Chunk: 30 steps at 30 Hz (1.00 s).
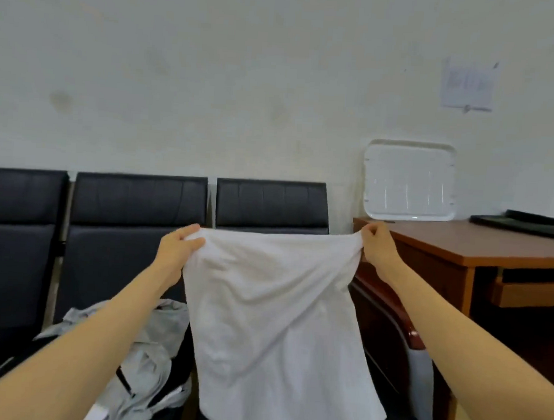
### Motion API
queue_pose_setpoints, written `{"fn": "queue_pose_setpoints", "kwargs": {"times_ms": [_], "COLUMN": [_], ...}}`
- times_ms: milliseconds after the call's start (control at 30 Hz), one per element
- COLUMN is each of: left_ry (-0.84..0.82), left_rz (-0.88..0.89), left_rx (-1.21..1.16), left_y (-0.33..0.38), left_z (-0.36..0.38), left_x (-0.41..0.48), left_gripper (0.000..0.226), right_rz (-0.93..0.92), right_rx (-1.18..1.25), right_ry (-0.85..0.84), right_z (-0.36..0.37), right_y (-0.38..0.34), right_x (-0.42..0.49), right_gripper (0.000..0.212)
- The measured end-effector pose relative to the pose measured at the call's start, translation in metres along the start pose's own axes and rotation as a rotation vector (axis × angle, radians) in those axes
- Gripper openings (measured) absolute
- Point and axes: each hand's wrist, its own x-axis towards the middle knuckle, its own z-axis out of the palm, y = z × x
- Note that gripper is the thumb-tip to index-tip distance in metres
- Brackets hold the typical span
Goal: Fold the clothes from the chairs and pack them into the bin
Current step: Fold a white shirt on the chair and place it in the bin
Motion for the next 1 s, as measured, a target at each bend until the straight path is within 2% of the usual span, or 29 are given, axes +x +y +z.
{"fn": "queue_pose_setpoints", "kwargs": {"times_ms": [133,333,400,467,600,833,1000], "left_ry": [0.019,-0.067,-0.083,-0.072,-0.072,-0.141,0.013], "left_rz": [-0.023,0.018,0.031,0.035,0.035,0.03,-0.007], "left_rx": [0.012,0.081,0.086,0.079,0.102,0.139,-0.019], "left_y": [0.01,0.013,0.014,0.014,0.009,0.001,0.007], "left_z": [-0.012,-0.012,-0.01,-0.01,-0.009,-0.002,-0.003], "left_x": [-0.016,-0.026,-0.027,-0.029,-0.035,-0.047,-0.025], "left_gripper": [0.038,0.043,0.045,0.045,0.045,0.041,0.032], "right_rz": [0.007,0.131,0.117,0.107,0.096,0.054,0.016], "right_rx": [0.095,0.279,0.252,0.218,0.089,0.075,0.124], "right_ry": [-0.055,-0.168,-0.191,-0.141,-0.027,-0.094,-0.064], "right_z": [-0.01,-0.014,-0.018,-0.022,-0.026,-0.024,-0.029], "right_y": [-0.013,-0.009,-0.008,-0.006,0.0,0.002,0.006], "right_x": [-0.011,-0.02,-0.021,-0.023,-0.026,-0.036,-0.016], "right_gripper": [0.028,0.028,0.029,0.033,0.028,0.021,0.008]}}
